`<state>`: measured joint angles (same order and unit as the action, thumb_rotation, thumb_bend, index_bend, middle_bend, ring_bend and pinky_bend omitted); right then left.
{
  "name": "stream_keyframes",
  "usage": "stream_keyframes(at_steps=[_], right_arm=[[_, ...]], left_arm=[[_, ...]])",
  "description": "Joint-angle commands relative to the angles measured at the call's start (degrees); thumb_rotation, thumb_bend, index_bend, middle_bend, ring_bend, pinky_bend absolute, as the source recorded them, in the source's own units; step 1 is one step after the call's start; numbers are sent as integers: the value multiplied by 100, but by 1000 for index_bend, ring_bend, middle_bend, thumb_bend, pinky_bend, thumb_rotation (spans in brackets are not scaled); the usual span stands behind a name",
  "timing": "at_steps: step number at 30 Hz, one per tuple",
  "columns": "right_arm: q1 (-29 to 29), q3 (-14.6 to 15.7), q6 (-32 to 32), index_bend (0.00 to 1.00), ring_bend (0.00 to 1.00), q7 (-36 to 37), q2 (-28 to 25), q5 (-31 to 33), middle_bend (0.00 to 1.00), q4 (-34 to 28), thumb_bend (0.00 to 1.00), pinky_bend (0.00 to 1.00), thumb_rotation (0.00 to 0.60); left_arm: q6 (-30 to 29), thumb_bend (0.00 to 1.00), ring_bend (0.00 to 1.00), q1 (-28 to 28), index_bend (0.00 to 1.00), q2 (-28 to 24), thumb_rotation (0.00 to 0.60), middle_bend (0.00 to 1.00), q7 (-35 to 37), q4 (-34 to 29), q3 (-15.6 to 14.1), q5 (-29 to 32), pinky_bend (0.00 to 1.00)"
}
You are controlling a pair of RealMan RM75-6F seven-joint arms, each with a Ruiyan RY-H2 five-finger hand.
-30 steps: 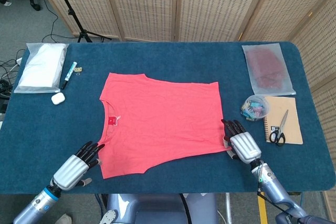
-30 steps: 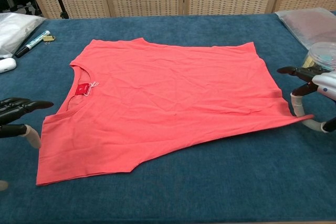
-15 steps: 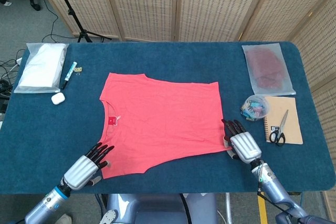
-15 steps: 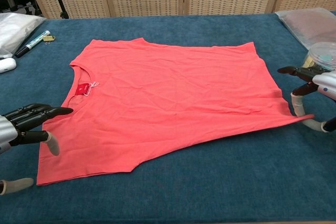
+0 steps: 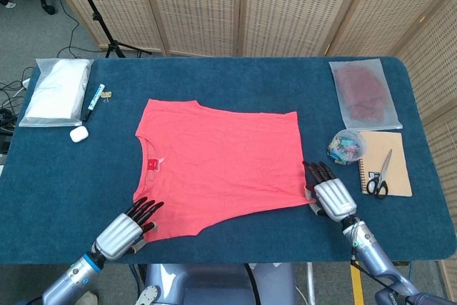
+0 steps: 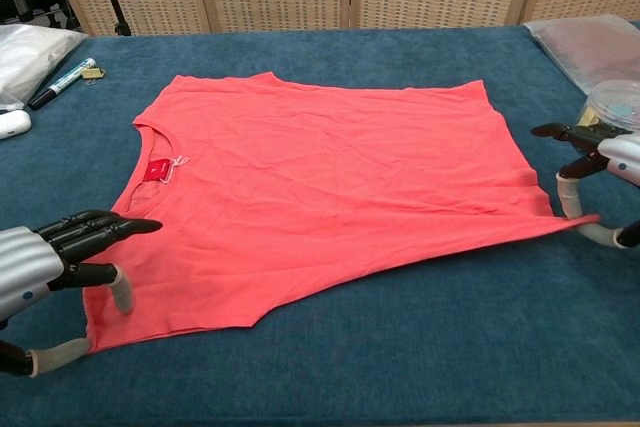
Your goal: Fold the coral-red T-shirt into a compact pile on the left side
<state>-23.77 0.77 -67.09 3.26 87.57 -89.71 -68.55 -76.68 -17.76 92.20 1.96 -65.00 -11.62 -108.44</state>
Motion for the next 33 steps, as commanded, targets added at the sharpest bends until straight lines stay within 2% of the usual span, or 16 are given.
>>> stream_keyframes(at_steps=[1,10,20,27,33], right_arm=[[0,-5,-3,617,0,9,-8,5,0,-8,930,0,600],[-3,-19,-1,617,0,41,-24,21,0,-18,930,0,600],[-4,-20,1,617,0,41,-24,25,0,-20,930,0,600],[-3,-16,-9,617,0,49,-26,16,0,-24,930,0,600],[-2,-16,-14,617,0,43,-30,17,0,-31,930,0,600]], left_arm=[[23,242,0,-14,445,-11,600,0,-22,-12,-19,30,0],[19,243,0,19,448,-50,600,0,109,163,-105,130,0],[-21,256,0,2,472,132,600,0,137,344,-94,161,0],[-66,357,0,9,651,188,600,0,151,350,-126,167,0],[-118,484,0,10,680,176,600,0,190,356,-111,210,0]])
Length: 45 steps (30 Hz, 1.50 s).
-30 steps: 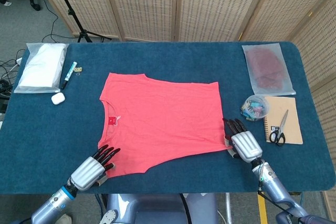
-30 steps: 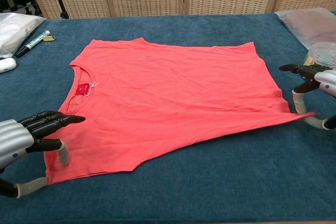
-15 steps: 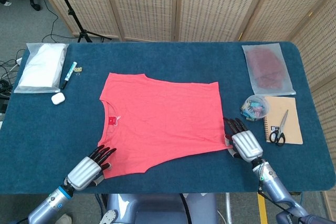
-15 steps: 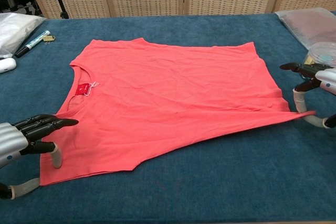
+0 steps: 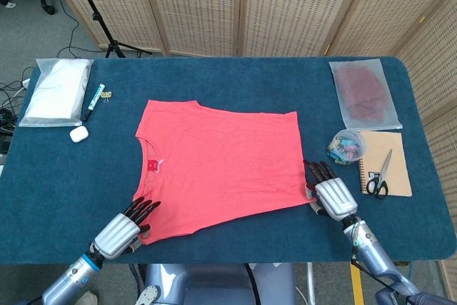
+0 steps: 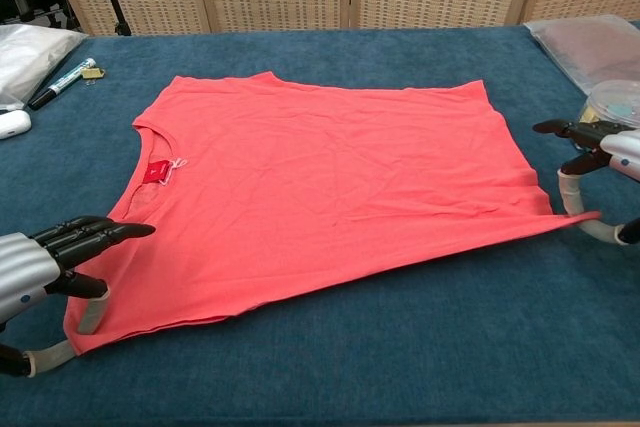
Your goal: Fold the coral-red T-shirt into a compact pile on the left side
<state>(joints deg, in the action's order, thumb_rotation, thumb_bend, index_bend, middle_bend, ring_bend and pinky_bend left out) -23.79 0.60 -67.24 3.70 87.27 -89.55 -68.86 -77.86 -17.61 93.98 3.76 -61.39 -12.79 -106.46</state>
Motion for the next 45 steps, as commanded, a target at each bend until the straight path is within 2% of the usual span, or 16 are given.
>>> stream_keyframes(at_steps=[1,8,18,24,36,45], right_arm=[[1,2,3,617,0,-3,0,1,0,-1,930,0,600],[1,4,7,617,0,-18,8,3,0,7,930,0,600],[1,10,7,617,0,-20,10,-3,0,8,930,0,600],[2,10,4,617,0,-13,7,-3,0,7,930,0,600],[16,68,6,617,0,-8,-18,-50,0,-38,930,0,600],[-3,348,-56,624,0,439,-370,-424,0,-338,930,0,600]], left_arm=[[1,504,0,-9,681,-4,600,0,16,-7,8,17,0],[-49,642,0,-59,683,-50,600,0,102,-134,66,59,0],[-55,907,0,-126,700,-114,600,0,158,-319,103,91,0],[-92,994,0,-138,711,-157,600,0,255,-372,107,112,0],[-197,1000,0,-144,721,-446,600,0,552,-518,70,139,0],[-326,1000,0,-172,721,-761,600,0,585,-802,-125,-119,0]])
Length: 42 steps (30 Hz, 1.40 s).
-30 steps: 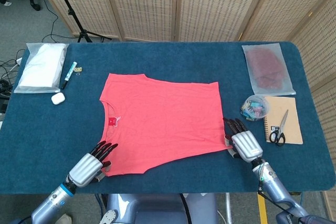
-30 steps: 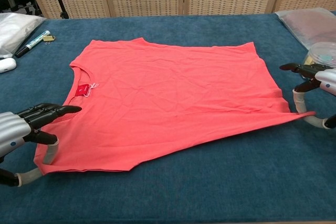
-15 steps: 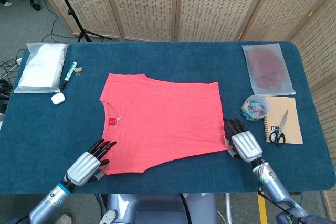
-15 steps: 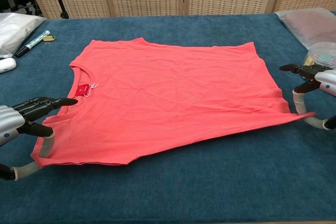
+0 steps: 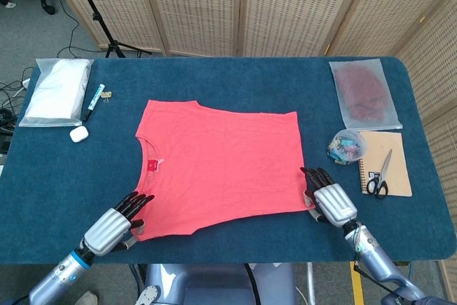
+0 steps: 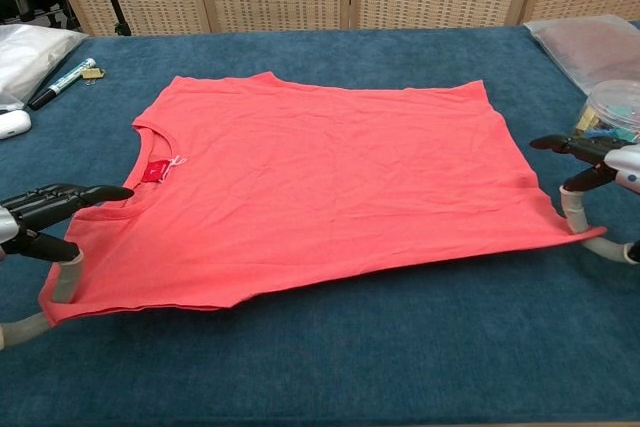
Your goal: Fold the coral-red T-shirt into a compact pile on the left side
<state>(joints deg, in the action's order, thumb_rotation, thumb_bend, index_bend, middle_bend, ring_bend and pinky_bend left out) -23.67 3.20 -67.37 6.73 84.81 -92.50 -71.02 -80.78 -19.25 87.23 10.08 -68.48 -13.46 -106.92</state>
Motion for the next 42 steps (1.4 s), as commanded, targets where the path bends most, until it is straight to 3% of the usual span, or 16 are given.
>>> stream_keyframes(at_steps=[1,16,27,42], right_arm=[[-25,137,-70,624,0,208,-206,-214,0,-205,930,0,600],[-100,863,-364,627,0,621,-978,-1282,0,-1002,930,0,600],[-79,1334,-508,627,0,669,-1231,-1883,0,-1294,930,0,600],[-62,1735,-604,627,0,601,-1492,-2384,0,-1505,930,0,600]], left_arm=[[-35,1000,0,-8,721,-139,600,0,-65,-168,-86,-99,0],[-153,1000,0,20,721,-759,600,0,-23,-865,-446,-443,0],[-249,1000,0,59,721,-1150,600,0,39,-1238,-734,-762,0],[-78,1000,0,-54,722,-1507,600,0,402,-1499,-1023,-1038,0]])
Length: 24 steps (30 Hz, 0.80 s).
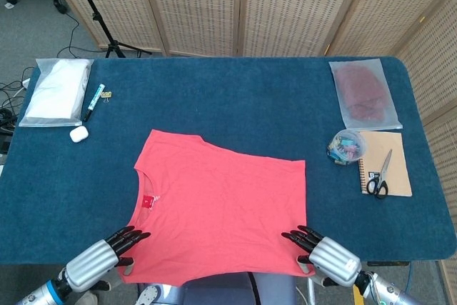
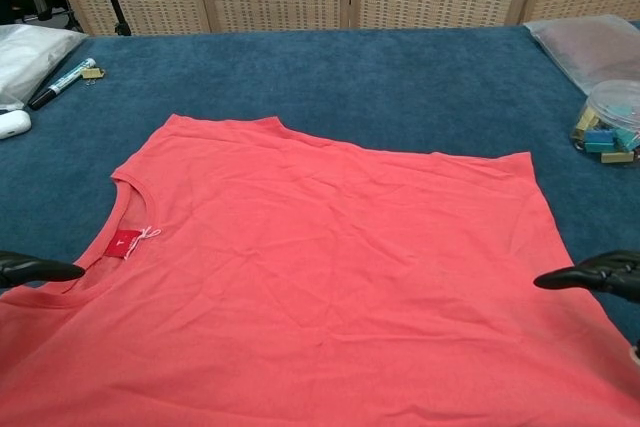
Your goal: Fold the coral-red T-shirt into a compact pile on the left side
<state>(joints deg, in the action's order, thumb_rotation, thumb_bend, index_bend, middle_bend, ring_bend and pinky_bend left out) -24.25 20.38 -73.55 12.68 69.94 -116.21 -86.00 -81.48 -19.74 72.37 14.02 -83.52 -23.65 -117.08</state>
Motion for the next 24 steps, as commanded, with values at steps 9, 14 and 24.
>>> stream_keyframes(at_steps=[9,14,24], right_arm=[[-97,-241,251,627,0,140,70,389,0,68,930,0,600],[-215,-546,329,627,0,213,60,701,0,12,930,0,600],[-593,-1374,905,629,0,293,231,1694,0,148,930,0,600]], left_arm=[[190,1000,0,-115,722,52,600,0,98,-46,322,293,0],[410,1000,0,-293,722,82,600,0,63,-215,690,625,0],[1236,1000,0,-746,722,202,600,0,84,-504,1566,1762,0]])
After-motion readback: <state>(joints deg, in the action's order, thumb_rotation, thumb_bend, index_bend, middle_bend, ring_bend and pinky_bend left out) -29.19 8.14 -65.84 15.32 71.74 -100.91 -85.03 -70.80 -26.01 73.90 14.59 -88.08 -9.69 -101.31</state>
